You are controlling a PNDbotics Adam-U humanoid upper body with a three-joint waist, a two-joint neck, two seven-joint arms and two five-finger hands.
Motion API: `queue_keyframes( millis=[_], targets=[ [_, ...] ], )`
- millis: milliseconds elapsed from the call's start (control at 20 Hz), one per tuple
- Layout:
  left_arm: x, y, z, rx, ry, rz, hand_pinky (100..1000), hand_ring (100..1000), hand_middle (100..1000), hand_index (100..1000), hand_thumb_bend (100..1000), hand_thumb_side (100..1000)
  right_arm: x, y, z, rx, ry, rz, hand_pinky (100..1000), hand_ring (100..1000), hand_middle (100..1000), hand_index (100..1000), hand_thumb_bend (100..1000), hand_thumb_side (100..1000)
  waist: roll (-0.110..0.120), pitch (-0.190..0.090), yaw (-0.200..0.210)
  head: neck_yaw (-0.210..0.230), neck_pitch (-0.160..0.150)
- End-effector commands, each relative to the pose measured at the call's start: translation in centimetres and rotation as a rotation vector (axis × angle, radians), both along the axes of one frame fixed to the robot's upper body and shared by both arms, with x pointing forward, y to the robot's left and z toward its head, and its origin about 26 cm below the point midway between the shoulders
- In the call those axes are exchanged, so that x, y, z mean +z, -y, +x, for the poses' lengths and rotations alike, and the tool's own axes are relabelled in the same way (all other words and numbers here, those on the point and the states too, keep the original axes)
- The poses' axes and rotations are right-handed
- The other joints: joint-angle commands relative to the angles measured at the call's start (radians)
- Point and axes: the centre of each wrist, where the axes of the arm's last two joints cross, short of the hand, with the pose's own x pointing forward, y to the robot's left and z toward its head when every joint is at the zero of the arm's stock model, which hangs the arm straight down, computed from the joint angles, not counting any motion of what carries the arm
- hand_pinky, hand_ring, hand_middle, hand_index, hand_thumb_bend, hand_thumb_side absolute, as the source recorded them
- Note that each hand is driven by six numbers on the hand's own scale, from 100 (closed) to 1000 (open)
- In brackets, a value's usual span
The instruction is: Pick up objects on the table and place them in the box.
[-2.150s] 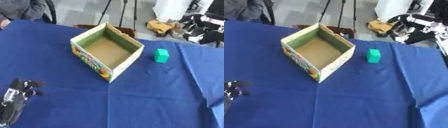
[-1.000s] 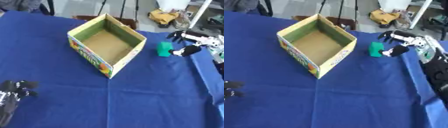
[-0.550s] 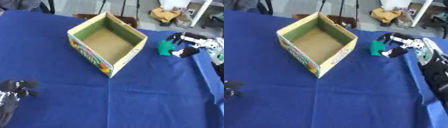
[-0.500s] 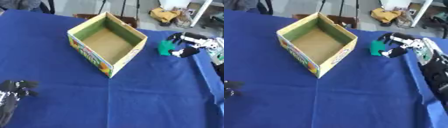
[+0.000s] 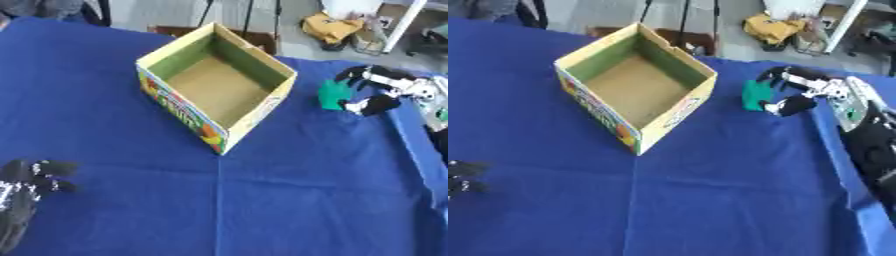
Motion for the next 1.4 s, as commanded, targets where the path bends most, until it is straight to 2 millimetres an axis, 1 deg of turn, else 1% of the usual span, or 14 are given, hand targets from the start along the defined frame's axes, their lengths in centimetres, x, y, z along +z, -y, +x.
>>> queue_keyframes(
  millis=[50,300,700,1400],
  targets=[
    [0.86,0.05,0.07,-0.003,0.032,0.004,616,808,579,618,409,1000,1.87,0.88,-0.35,-0.019,0.047,-0.022,748,839,927,934,210,395,0.006,-0.015,-0.002,0.002,-0.011],
    [0.77,-0.05,0.04,0.000,0.029,0.006,616,808,579,618,410,1000,2.60,0.78,-0.37,-0.021,0.098,-0.035,766,866,950,950,235,374,0.003,-0.019,-0.005,0.003,-0.010],
    [0.63,-0.19,0.00,0.004,0.025,0.009,617,808,579,618,411,1000,2.85,1.05,-0.55,-0.028,0.113,-0.048,767,870,963,959,237,373,-0.001,-0.024,-0.004,0.006,-0.011],
    [0.70,-0.26,-0.07,0.006,0.033,0.012,618,808,578,618,403,1000,2.32,1.66,-0.85,-0.052,0.073,-0.052,765,869,960,961,210,403,0.001,-0.006,0.019,0.006,-0.015]
  ],
)
